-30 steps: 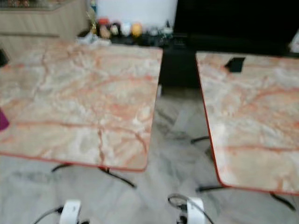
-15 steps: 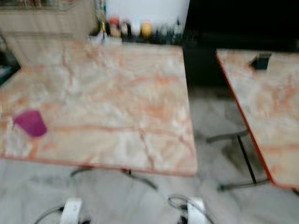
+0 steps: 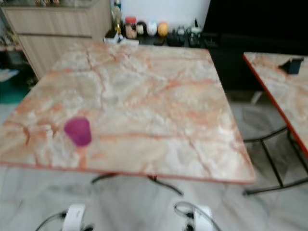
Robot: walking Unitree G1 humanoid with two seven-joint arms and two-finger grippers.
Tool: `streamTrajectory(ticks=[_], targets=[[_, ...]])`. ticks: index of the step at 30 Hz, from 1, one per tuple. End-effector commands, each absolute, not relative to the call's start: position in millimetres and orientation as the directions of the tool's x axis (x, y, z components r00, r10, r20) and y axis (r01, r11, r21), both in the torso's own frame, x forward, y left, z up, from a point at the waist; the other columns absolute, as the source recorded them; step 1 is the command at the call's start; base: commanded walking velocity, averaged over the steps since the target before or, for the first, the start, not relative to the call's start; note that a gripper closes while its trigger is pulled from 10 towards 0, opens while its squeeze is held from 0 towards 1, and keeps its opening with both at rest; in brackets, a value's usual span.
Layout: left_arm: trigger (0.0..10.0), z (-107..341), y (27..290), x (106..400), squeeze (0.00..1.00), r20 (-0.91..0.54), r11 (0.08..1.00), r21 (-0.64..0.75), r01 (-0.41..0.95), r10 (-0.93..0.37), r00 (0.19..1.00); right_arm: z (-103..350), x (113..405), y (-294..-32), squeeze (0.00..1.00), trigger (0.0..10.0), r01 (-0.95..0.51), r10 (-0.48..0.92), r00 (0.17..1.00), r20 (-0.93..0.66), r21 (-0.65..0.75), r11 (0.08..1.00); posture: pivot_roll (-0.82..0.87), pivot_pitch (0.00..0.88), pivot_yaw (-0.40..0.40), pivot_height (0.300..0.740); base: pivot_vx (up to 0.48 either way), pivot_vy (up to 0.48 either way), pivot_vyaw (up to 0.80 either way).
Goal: Setting the table
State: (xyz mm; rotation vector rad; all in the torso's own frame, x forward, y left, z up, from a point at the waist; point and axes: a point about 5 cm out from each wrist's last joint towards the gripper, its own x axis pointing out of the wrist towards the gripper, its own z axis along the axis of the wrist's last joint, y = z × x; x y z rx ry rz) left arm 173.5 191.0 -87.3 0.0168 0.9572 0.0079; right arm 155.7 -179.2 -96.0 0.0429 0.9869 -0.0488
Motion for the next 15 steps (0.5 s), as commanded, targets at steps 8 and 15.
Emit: streamTrajectory(ticks=[8,15], targets=[[10.0,-88.4,184.2,173.1,0.00,-0.822,1.000,0.008,0.026,-0.009,0.570,-96.1,152.4,-189.8,0.00,10.0,0.079,-0.050,0.542,-0.839,-0.008,0.997,0.00,0.000,-0.014,0.740,0.000,0.000,0.00],[10.0,-88.2,184.8,173.4,0.00,-0.824,0.998,0.016,0.055,-0.018,0.566,-96.3,151.5,-191.1,0.00,10.0,0.099,-0.065,0.542,-0.838,-0.013,0.995,0.01,0.000,-0.012,0.740,0.000,0.000,0.00]])
